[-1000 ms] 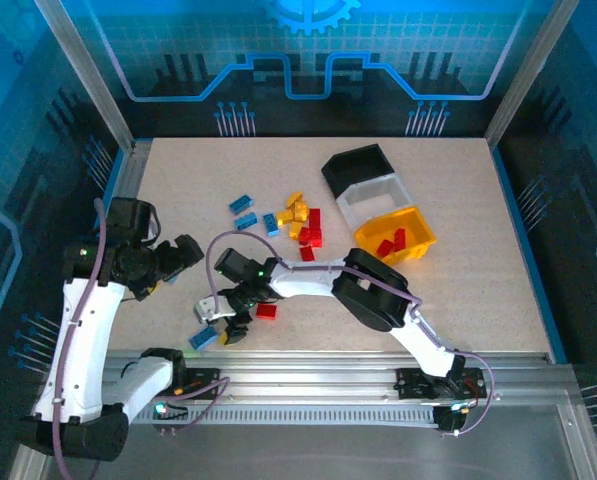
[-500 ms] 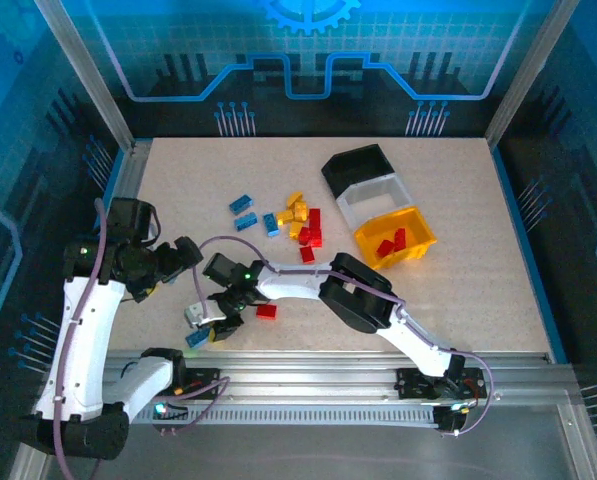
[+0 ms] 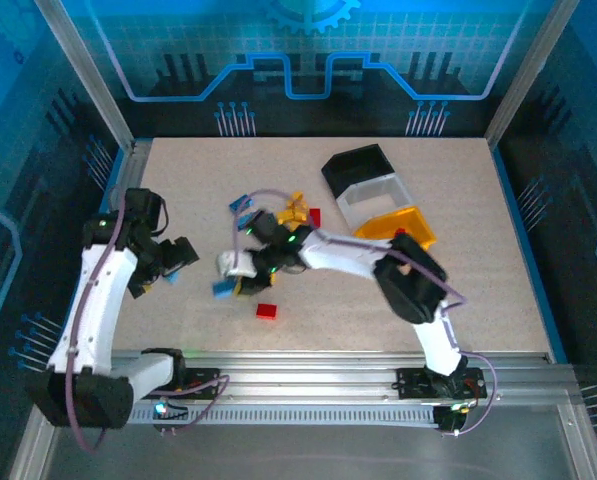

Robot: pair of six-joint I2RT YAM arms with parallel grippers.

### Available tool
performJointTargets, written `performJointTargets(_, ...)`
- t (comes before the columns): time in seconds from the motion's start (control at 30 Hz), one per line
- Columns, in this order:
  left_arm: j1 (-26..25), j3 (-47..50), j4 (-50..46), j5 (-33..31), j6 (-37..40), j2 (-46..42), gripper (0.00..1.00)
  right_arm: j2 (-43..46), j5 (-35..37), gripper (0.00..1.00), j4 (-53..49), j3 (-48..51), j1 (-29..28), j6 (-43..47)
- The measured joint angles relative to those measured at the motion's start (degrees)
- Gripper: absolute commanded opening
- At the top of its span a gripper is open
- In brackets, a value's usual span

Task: Sort the legos into containers by color

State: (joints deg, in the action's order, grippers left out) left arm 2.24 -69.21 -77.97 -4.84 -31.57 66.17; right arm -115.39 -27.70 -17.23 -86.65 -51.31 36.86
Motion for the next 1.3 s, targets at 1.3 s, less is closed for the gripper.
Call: performJointTargets(1.3, 11.3, 7.6, 14.0, 4.7, 1.9, 18.4, 0.99, -1.2, 28.8, 0.49, -12.5, -3.0, 41.2, -21.1)
